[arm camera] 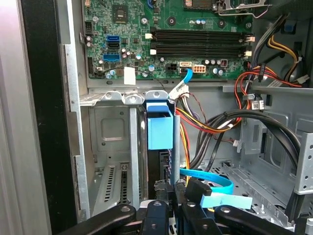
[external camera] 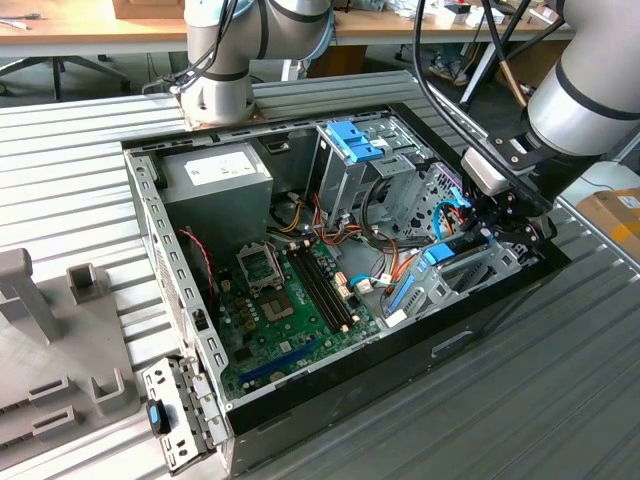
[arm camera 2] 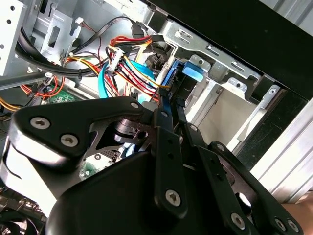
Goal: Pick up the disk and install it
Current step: 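Insert the first disk wire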
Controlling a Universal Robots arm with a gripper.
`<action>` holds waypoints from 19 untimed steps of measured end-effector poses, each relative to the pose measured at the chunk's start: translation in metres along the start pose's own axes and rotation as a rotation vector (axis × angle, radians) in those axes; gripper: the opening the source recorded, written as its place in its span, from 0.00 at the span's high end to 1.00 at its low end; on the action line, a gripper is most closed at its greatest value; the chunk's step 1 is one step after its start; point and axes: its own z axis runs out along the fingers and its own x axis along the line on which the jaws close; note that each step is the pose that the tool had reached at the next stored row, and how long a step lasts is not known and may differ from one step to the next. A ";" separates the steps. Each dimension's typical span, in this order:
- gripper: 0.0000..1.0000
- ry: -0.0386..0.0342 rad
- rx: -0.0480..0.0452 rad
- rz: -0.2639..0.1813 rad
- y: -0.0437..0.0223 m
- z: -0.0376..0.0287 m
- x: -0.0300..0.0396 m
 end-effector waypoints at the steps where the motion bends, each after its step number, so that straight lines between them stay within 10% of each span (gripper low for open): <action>1: 0.83 -0.0003 -0.0003 -0.002 -0.0006 0.0001 0.0000; 19: 0.83 0.0033 -0.0014 -0.011 -0.0011 0.0006 0.0003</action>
